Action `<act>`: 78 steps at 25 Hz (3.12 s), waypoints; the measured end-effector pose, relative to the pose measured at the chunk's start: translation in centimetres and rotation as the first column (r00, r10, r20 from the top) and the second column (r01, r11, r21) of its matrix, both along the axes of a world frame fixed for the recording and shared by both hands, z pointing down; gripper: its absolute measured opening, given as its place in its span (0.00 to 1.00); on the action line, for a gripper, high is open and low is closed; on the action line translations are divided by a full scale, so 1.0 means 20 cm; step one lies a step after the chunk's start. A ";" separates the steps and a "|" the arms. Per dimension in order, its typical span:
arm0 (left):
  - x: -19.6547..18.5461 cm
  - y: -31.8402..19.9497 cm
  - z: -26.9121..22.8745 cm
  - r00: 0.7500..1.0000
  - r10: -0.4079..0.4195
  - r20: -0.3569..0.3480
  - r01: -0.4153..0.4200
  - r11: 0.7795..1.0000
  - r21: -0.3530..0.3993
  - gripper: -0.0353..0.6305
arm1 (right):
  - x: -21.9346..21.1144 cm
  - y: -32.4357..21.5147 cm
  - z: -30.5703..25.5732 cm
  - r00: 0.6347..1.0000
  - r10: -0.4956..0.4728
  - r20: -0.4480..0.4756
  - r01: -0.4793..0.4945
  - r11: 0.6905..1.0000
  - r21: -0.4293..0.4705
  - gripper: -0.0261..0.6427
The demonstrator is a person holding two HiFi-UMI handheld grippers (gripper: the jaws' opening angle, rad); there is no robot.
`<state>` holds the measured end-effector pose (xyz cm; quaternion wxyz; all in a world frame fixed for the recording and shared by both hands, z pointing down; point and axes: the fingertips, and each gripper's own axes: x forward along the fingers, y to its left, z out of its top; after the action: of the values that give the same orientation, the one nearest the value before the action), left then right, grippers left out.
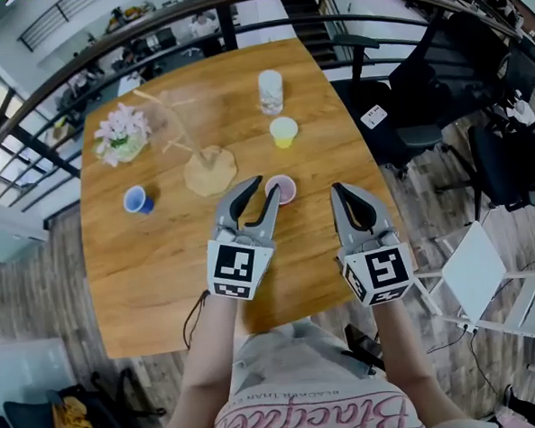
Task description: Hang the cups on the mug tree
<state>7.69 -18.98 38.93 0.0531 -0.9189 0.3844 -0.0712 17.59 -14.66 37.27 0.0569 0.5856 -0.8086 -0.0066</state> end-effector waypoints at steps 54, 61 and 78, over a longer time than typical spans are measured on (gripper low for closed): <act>0.12 -0.22 0.79 0.997 0.034 0.073 -0.011 0.955 -0.295 0.48 | 0.02 -0.08 0.50 0.993 0.098 0.064 -0.080 0.967 -0.243 0.04; 0.06 -0.19 0.65 0.999 0.027 0.038 -0.015 0.954 -0.298 0.49 | -0.06 -0.08 0.41 0.996 0.065 0.063 -0.048 0.971 -0.233 0.04; -0.17 -0.23 0.40 0.999 -0.043 0.006 0.042 0.951 -0.307 0.49 | -0.24 -0.17 0.16 0.999 0.002 0.048 0.004 0.992 -0.128 0.04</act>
<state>4.30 -23.55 46.97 -0.0921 -0.9075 0.3883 -0.1309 12.85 -17.98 40.37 0.0750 0.5804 -0.8087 0.0592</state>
